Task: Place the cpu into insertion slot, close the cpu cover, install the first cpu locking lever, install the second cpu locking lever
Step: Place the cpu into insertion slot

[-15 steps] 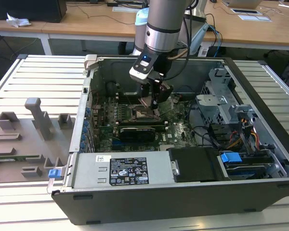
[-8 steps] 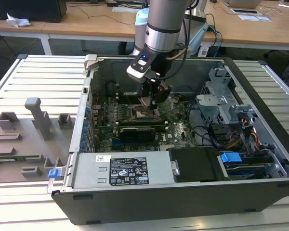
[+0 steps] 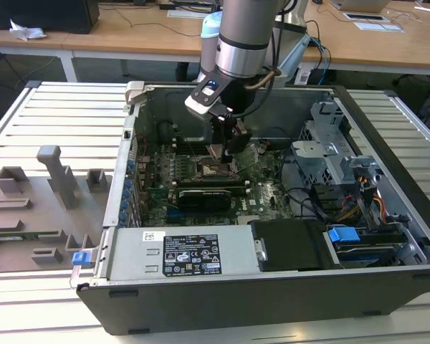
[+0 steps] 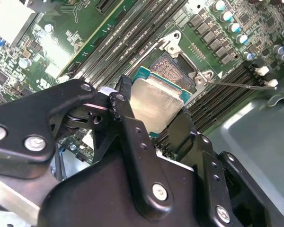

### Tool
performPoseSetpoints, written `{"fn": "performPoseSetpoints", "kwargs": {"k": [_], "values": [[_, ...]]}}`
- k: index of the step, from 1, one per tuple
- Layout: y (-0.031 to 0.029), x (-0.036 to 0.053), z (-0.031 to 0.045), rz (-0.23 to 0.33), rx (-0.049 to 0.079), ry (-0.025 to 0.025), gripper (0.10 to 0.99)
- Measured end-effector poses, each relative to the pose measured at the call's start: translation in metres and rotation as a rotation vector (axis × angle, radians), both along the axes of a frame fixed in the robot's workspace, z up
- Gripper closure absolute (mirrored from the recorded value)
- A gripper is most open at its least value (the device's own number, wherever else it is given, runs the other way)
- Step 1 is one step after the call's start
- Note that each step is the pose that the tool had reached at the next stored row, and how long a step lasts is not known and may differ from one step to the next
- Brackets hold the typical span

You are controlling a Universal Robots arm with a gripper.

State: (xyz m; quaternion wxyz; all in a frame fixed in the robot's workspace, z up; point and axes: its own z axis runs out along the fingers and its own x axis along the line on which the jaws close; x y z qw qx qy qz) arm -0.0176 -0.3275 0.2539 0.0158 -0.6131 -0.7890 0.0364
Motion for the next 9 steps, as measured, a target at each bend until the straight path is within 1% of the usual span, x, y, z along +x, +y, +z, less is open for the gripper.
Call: {"fn": "performPoseSetpoints", "kwargs": {"k": [9], "values": [[0.0,0.0,-0.0001,-0.098,-0.006,0.0,0.541]]}}
